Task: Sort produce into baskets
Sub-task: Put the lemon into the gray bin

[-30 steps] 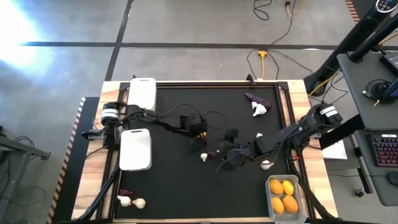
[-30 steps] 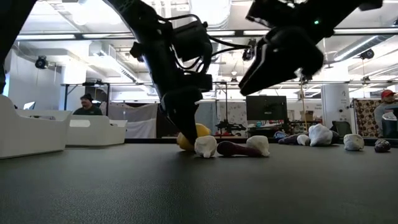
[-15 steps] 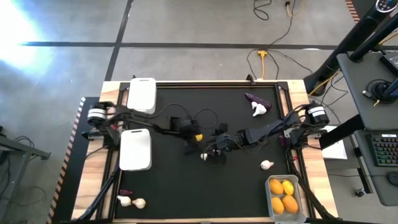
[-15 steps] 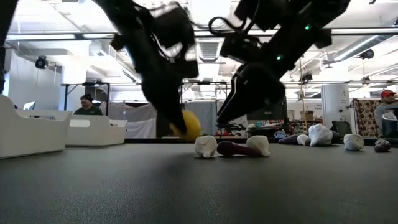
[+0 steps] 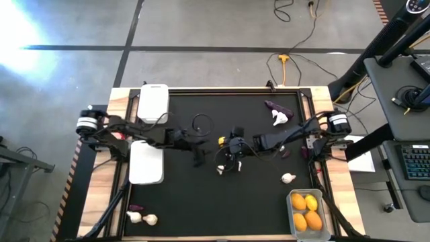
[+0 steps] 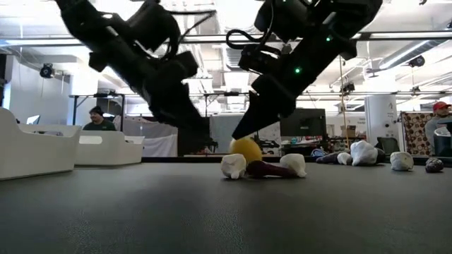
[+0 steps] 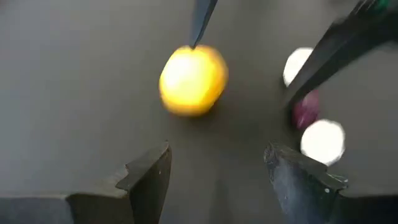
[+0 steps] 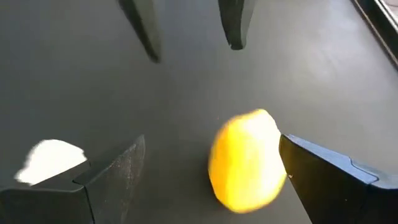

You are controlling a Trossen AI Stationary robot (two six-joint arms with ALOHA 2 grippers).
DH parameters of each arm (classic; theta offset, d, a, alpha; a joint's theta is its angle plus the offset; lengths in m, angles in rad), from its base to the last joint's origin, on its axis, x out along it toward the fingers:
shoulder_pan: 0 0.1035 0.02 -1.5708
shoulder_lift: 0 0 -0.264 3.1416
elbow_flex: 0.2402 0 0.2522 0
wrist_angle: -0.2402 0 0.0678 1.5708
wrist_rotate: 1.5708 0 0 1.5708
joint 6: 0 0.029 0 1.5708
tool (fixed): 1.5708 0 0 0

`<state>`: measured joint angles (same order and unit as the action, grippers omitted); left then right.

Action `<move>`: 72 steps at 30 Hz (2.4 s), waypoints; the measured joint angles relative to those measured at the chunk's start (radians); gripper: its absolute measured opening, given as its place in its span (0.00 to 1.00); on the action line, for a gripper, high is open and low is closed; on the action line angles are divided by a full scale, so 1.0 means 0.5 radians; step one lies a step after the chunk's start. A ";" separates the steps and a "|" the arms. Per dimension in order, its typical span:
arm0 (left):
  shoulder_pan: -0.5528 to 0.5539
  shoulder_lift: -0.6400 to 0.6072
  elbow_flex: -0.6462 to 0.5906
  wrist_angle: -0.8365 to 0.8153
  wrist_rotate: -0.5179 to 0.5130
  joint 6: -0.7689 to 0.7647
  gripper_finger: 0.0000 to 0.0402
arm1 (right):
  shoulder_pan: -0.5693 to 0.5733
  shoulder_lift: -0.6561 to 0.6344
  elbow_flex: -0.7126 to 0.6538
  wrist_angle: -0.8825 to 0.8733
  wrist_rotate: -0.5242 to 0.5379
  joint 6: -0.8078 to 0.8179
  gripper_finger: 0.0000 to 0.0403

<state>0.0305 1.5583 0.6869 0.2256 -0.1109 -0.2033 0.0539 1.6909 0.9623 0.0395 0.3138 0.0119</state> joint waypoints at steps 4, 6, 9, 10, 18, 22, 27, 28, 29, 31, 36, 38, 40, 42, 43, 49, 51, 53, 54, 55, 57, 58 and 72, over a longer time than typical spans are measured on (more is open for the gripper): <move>-0.010 0.023 -0.164 0.481 -0.014 -0.143 0.60 | -0.095 -0.001 -0.001 0.006 0.001 -0.043 0.90; -0.016 0.077 -0.262 0.783 -0.059 -0.162 0.60 | -0.149 0.033 0.000 0.069 -0.001 -0.035 0.90; -0.014 0.173 -0.366 1.102 -0.167 -0.198 0.60 | -0.229 0.113 -0.004 0.147 -0.053 -0.059 0.90; -0.006 0.177 -0.387 1.119 -0.169 -0.204 0.60 | -0.254 0.140 -0.004 0.203 -0.073 -0.063 0.90; -0.006 0.151 -0.425 1.140 -0.182 -0.192 0.60 | -0.419 0.358 0.013 0.328 -0.098 -0.081 0.90; -0.005 0.151 -0.424 1.136 -0.225 -0.151 0.60 | -0.469 0.423 0.062 0.357 -0.105 -0.103 0.90; -0.005 0.150 -0.425 0.996 -0.342 -0.136 0.60 | -0.506 0.440 0.135 0.351 -0.104 -0.240 0.90; -0.005 0.146 -0.425 0.955 -0.355 -0.135 0.60 | -0.516 0.440 0.156 0.350 -0.102 -0.270 0.90; -0.003 0.142 -0.425 0.922 -0.358 -0.136 0.60 | -0.529 0.440 0.174 0.350 -0.102 -0.281 0.90; -0.001 0.124 -0.424 0.887 -0.358 -0.133 0.60 | -0.550 0.436 0.199 0.344 -0.104 -0.286 0.90; 0.000 0.019 -0.425 0.781 -0.358 -0.109 0.60 | -0.580 0.465 0.200 0.341 -0.210 -0.261 0.90; -0.003 -0.062 -0.425 0.662 -0.358 -0.141 0.60 | -0.581 0.495 0.205 0.348 -0.214 -0.226 0.88; -0.011 -0.167 -0.420 0.533 -0.356 -0.177 0.60 | -0.581 0.527 0.222 0.360 -0.218 -0.206 0.83; -0.012 -0.287 -0.421 0.409 -0.356 -0.217 0.60 | -0.581 0.564 0.247 0.372 -0.220 -0.174 0.78; -0.012 -0.340 -0.422 0.386 -0.357 -0.233 0.60 | -0.581 0.577 0.262 0.373 -0.221 -0.162 0.75; -0.025 -0.547 -0.432 0.492 -0.440 -0.285 0.60 | -0.556 0.507 0.327 0.168 -0.209 -0.081 0.56; -0.049 -0.555 -0.432 0.555 -0.441 -0.259 0.60 | -0.525 0.410 0.385 -0.098 -0.204 -0.077 0.52; -0.071 -0.551 -0.434 0.627 -0.439 -0.159 0.60 | -0.466 0.286 0.475 -0.420 -0.200 -0.055 0.51; -0.078 -0.542 -0.432 0.693 -0.438 -0.103 0.60 | -0.422 0.222 0.510 -0.615 -0.200 -0.023 0.51; -0.083 -0.539 -0.424 0.745 -0.429 -0.046 0.60 | -0.364 0.163 0.549 -0.805 -0.194 0.017 0.51; -0.082 -0.519 -0.405 0.844 -0.362 0.071 0.60 | -0.218 0.030 0.616 -1.131 -0.177 0.133 0.50; -0.082 -0.497 -0.383 0.895 -0.303 0.125 0.60 | -0.121 -0.035 0.647 -1.289 -0.138 0.197 0.51; -0.078 0.103 0.238 0.933 -0.098 0.361 0.60 | 1.302 -0.434 0.828 -2.576 0.153 2.316 0.52</move>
<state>-0.0084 1.6099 0.8062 0.6920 -0.1599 -0.0227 0.7050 1.4740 1.3762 -1.2484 0.3905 1.1701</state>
